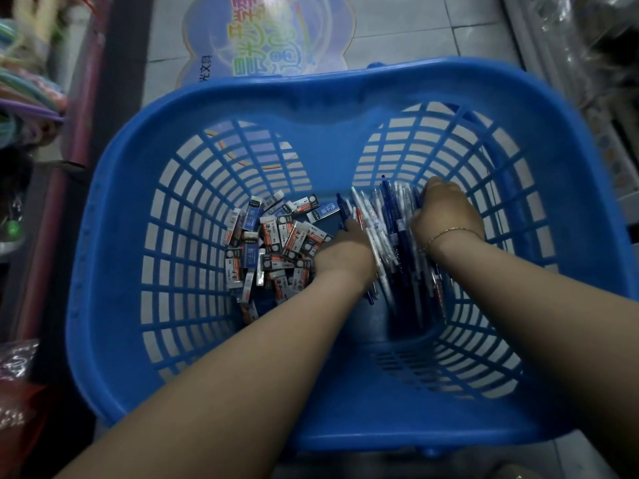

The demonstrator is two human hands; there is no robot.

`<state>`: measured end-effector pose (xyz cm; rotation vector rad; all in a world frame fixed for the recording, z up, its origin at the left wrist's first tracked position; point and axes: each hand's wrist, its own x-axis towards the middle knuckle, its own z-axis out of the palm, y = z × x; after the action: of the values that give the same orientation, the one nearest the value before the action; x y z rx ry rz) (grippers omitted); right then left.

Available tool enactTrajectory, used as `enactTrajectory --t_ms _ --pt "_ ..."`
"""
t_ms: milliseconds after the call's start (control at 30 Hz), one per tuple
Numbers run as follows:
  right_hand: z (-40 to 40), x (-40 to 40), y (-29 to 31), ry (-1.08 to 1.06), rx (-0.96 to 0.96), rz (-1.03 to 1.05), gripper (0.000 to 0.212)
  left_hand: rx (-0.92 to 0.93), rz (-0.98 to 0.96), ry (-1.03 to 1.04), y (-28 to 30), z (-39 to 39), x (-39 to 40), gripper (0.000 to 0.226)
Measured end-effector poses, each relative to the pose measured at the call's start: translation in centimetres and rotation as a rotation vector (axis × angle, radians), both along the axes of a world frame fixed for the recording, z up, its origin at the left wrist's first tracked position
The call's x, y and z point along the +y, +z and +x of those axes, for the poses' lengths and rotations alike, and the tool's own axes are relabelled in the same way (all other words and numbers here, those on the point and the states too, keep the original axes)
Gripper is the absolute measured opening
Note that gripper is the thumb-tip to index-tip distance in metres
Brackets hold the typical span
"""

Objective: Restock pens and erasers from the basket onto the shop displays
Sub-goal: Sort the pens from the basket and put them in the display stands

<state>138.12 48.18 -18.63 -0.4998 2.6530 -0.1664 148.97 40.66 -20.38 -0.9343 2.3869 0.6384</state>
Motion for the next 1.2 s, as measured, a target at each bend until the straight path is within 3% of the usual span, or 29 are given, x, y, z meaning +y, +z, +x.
enactTrajectory --t_ms 133,200,267,400,600,800,967,1100,1200 --pt "0.5 -0.3 -0.1 -0.043 -0.087 0.179 0.054 -0.042 0.033 0.047 0.2 -0.3 -0.1 0.052" --pt "1.1 0.0 -0.5 -0.067 -0.117 0.187 0.061 0.052 -0.024 0.029 0.4 -0.6 -0.2 0.05" --pt "1.5 0.5 -0.9 -0.04 -0.094 0.174 0.061 0.162 -0.055 0.027 0.3 -1.1 -0.4 0.042" --pt "1.3 0.7 -1.7 -0.011 -0.101 0.156 0.053 0.174 0.104 0.192 -0.2 -2.7 -0.5 0.033" --pt "0.9 0.0 -2.7 -0.08 -0.089 0.105 0.045 0.096 0.085 0.411 -1.4 -3.8 0.4 0.061" --pt "1.1 -0.9 -3.4 -0.055 -0.052 0.19 0.049 0.067 0.096 0.398 -1.7 -3.8 0.5 0.048" --pt "0.6 -1.1 -3.7 -0.179 -0.174 0.166 0.04 0.037 0.139 0.376 -1.6 -4.0 0.9 0.04" --pt "0.2 -0.8 -3.2 -0.233 -0.271 0.131 0.044 0.061 0.191 0.426 -1.5 -3.9 1.1 0.036" --pt "0.1 -0.8 -2.8 -0.206 -0.313 0.139 0.044 0.094 0.245 0.448 -1.5 -3.7 1.4 0.017"
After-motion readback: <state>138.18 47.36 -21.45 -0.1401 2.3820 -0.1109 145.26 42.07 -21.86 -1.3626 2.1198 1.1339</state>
